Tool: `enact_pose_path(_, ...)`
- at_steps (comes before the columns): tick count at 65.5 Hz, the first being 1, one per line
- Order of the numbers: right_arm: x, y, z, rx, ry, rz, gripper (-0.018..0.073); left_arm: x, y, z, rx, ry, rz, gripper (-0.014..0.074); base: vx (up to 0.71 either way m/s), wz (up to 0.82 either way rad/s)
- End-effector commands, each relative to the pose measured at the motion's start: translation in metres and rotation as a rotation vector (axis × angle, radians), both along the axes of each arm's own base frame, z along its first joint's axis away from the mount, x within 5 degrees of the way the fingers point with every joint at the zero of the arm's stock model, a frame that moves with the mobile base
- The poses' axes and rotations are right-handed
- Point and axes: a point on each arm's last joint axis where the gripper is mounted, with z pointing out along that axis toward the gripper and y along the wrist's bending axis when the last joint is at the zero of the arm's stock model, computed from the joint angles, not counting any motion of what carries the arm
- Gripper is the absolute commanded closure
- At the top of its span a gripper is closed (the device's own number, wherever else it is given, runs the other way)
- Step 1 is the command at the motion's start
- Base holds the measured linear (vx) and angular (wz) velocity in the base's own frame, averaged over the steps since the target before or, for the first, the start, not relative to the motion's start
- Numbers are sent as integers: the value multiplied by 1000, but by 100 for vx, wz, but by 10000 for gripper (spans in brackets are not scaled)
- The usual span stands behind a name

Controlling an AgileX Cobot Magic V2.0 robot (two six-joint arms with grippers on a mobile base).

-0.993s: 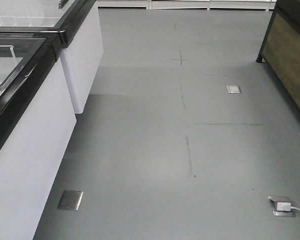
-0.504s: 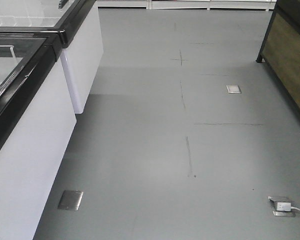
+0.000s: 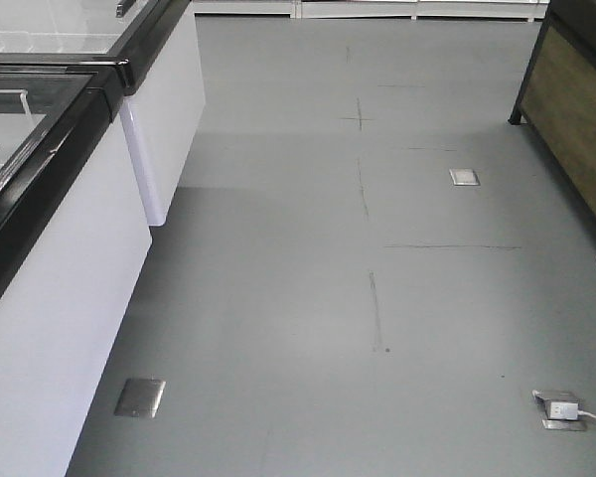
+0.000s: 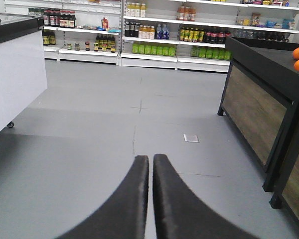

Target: Left arm holds basket, right arm returns cookies

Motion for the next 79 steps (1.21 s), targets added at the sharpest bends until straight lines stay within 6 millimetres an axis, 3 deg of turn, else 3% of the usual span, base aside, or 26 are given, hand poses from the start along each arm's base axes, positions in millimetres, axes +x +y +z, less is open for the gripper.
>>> enact_pose_path(1, 0, 0, 2, -13, -70, -5, 565, 14, 0, 7, -30, -49, -2, 592, 0, 0)
enact_pose_path(14, 0, 0, 2, -13, -70, -5, 565, 32, 1, -2, -36, 6, -3, 568, 0, 0)
enact_pose_path(22, 0, 0, 2, -13, -70, -5, 565, 32, 0, -5, -36, 38, -8, 489, 0, 0)
enact_pose_path(41, 0, 0, 2, -13, -70, -5, 565, 30, -1, -12, -35, 113, -22, 126, 0, 0)
enact_pose_path(48, 0, 0, 2, -13, -69, -5, 565, 30, -1, -13, -54, 122, -19, 41, 0, 0)
enact_pose_path(79, 0, 0, 2, -13, -69, -5, 565, 30, 10, -14, -37, 138, 101, 48, 0, 0)
